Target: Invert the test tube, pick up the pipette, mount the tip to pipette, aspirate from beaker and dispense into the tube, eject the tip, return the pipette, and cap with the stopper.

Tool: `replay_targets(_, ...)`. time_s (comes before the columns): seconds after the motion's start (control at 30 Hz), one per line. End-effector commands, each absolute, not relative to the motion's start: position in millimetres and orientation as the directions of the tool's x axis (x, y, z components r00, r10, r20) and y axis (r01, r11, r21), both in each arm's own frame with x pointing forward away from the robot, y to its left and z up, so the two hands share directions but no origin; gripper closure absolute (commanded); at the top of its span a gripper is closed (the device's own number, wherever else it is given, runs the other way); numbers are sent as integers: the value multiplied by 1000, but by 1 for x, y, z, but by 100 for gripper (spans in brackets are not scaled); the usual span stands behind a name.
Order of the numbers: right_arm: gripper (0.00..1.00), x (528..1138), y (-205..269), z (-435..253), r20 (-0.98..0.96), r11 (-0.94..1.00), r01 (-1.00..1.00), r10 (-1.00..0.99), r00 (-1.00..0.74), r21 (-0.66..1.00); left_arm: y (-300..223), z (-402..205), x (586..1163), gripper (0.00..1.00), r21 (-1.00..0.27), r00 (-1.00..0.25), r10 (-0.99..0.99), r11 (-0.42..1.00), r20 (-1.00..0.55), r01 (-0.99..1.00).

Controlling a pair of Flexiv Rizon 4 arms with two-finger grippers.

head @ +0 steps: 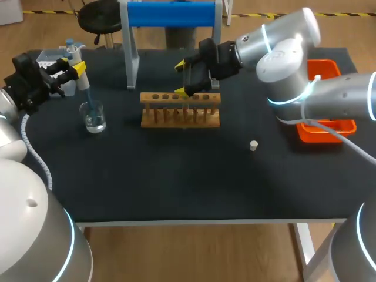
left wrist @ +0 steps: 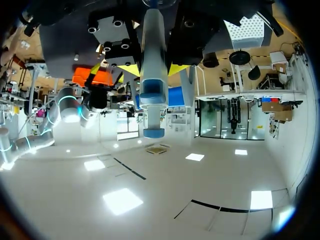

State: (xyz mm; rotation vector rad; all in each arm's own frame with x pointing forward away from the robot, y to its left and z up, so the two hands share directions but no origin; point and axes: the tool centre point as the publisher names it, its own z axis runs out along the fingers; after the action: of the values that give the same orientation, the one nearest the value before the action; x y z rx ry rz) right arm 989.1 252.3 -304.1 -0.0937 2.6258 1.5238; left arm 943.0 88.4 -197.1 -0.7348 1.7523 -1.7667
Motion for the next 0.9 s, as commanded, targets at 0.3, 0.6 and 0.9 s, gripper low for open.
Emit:
replay_targets(0.3, 0, 1001, 256, -305, -134, 520, -108, 11, -991, 847, 88, -197, 943, 100, -1000, -704, -710, -8, 5, 0)
replay_targets(0.6, 0, 1005, 256, -303, -163, 525, -127, 22, -986, 842, 88, -197, 943, 100, -1000, -704, -710, -8, 5, 0)
replay_targets(0.9, 0, 1005, 256, -303, -163, 525, -127, 22, -986, 842, 88, -197, 943, 100, -1000, -704, -710, -8, 5, 0)
